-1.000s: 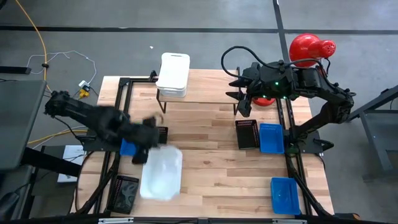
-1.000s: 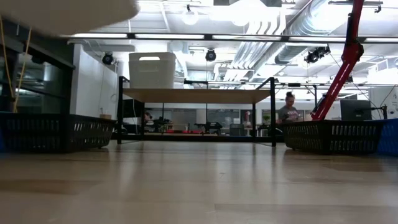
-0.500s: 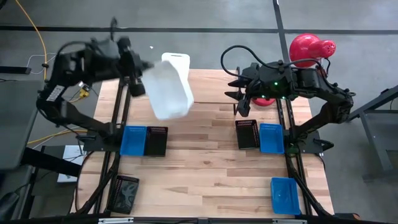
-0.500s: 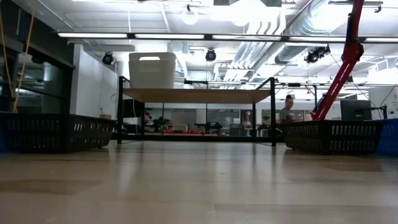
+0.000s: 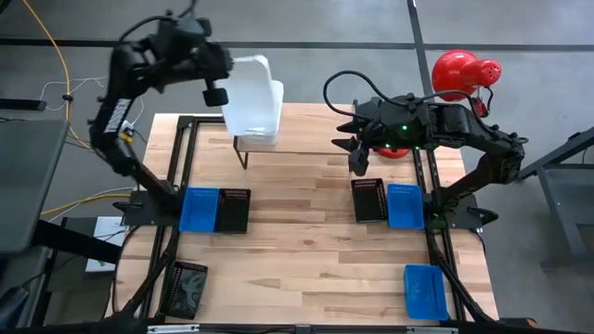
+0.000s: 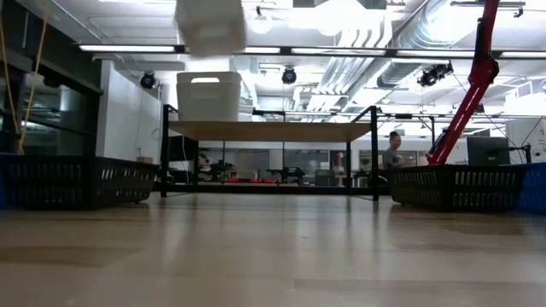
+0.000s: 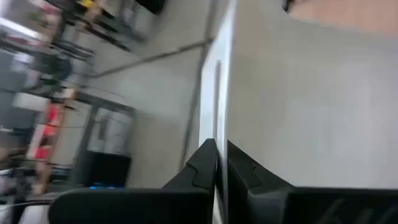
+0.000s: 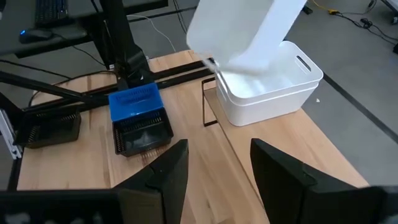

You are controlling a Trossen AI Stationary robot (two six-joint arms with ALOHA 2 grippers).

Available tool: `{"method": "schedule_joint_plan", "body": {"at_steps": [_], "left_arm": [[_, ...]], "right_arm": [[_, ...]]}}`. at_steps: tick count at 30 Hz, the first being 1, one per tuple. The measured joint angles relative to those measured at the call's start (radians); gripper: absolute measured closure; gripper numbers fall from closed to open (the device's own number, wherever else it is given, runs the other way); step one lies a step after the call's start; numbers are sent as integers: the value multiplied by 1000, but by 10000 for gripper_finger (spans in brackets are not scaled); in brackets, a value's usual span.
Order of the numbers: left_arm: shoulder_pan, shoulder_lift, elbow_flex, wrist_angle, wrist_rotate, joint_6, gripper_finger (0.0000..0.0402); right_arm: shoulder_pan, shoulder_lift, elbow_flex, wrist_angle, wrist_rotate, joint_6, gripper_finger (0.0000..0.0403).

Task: Stack baskets on shelf by color
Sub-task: Stack the white bin on top of the white bins on the shelf

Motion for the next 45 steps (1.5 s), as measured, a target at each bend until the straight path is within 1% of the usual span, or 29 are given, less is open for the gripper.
{"method": "schedule_joint_plan", "body": {"at_steps": [3,6,10,17,25,29,33,38,45], "left_arm": [[27,38,-1,11,27,27,401],[36,60,0,19,27,91,401],[37,95,-1,-8,27,179,401],[37,140,0,-5,32,236,401],[36,180,-1,-4,50,243,401],[36,184,-1,-1,51,243,401],[36,184,-1,2,75,243,399],[36,184,-1,2,105,216,373],[34,184,-1,4,126,202,307]], "right_arm": [[0,0,0,0,-1,3,242],[0,0,0,-1,-2,17,242],[0,0,0,-1,-2,19,242],[0,0,0,-14,-2,13,242],[0,0,0,-32,-2,17,242],[0,0,0,-32,-3,13,242],[0,0,0,-32,-3,7,242],[0,0,0,-32,-3,-5,242],[0,0,0,-32,-3,-3,242]]}}
